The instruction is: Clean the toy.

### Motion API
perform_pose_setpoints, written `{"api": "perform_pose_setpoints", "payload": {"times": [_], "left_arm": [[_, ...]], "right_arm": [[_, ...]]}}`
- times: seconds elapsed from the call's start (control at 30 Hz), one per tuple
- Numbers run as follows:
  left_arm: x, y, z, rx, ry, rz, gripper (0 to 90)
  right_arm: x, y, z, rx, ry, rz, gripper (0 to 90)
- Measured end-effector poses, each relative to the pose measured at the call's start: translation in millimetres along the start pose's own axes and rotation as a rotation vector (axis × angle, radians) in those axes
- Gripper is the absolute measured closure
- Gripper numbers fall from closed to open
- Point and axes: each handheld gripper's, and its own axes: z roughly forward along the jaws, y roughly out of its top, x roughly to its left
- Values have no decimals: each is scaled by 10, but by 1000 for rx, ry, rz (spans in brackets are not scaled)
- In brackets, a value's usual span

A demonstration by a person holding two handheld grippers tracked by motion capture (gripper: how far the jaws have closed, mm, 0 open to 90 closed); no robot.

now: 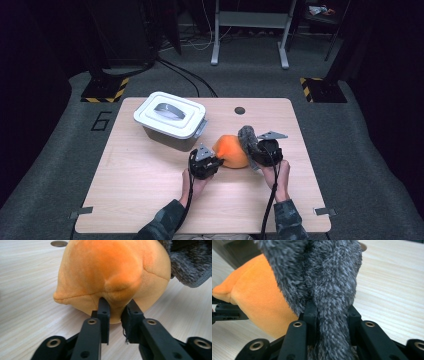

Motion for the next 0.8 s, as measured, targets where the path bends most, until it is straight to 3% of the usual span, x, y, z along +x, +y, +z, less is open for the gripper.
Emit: {"api": "perform_pose_setpoints", "payload": {"times": [0.2, 0.3, 0.43, 0.47, 0.6, 0.67, 0.8], "left_arm": [[20, 35, -21, 2, -19, -31, 821], [5, 65, -31, 7, -24, -46, 826], [-27, 129, -96, 1, -31, -50, 828], [-37, 152, -133, -1, -53, -65, 828], [-82, 158, -156, 0, -78, -55, 827], [-70, 154, -149, 6, -81, -52, 827], [-44, 133, -100, 8, -75, -71, 827]], "right_arm": [[55, 52, -161, -31, 6, -26, 698], [191, 115, -237, -54, 36, -58, 698], [303, 144, -238, -63, 57, -85, 697], [369, 165, -234, -62, 65, -93, 696], [453, 209, -207, -64, 93, -113, 689], [471, 219, -171, -53, 78, -137, 689], [423, 201, -80, -41, 66, -126, 689]]}}
